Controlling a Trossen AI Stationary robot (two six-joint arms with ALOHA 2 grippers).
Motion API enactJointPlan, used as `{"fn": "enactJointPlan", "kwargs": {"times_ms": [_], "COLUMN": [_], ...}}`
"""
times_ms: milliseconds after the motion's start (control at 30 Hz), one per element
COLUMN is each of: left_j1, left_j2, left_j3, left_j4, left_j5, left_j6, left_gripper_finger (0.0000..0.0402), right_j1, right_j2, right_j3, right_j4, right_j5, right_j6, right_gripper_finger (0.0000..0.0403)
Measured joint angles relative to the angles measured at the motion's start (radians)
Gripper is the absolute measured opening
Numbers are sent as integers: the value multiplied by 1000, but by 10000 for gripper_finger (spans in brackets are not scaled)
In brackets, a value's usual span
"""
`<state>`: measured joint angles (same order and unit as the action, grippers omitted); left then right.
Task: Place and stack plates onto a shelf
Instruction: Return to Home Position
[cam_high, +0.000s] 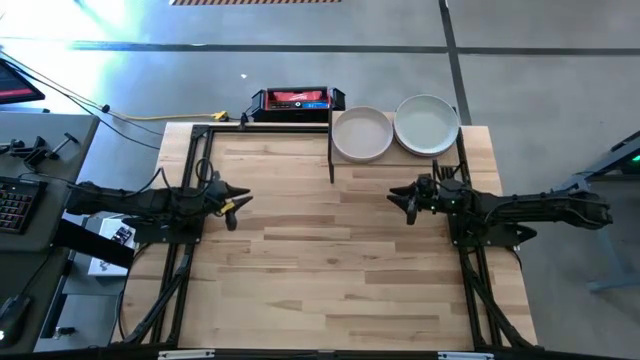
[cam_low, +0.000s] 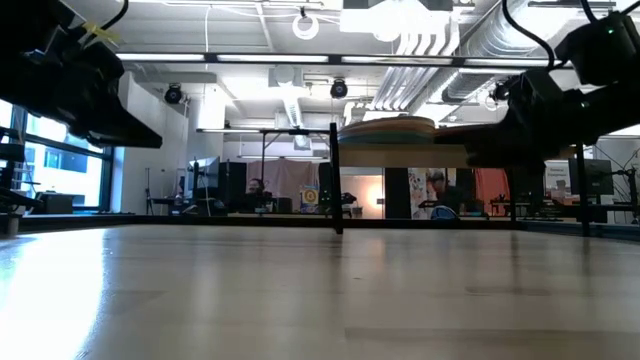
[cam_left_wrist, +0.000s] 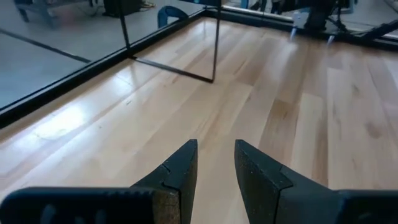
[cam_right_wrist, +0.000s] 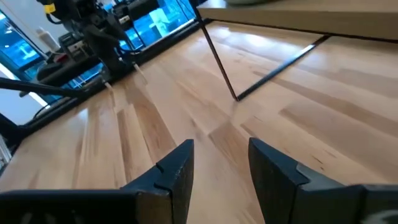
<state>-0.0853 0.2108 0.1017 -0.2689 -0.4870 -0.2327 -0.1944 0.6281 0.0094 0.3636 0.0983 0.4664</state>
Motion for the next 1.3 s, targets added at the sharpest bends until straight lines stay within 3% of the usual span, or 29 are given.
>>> {"fn": "enactJointPlan", "kwargs": {"times_ms": [300,833,1300], "left_j1": [0,0,0], "left_j2": [3,3,-142], "left_j3": [0,0,1], "left_j4": [-3,-3,-1], "left_j5": [-141,-146,-146], "left_j6": [59,70,70], "left_gripper_finger": [94,94,94], "right_j1": [0,0,0], "right_j2": [0,-8,-386], "right_j3": [1,1,0], "right_j4": [-20,-49,-187], "right_j5": [-1,-1,-1], "right_j6": [4,5,5], "right_gripper_finger": [134,134,134]}}
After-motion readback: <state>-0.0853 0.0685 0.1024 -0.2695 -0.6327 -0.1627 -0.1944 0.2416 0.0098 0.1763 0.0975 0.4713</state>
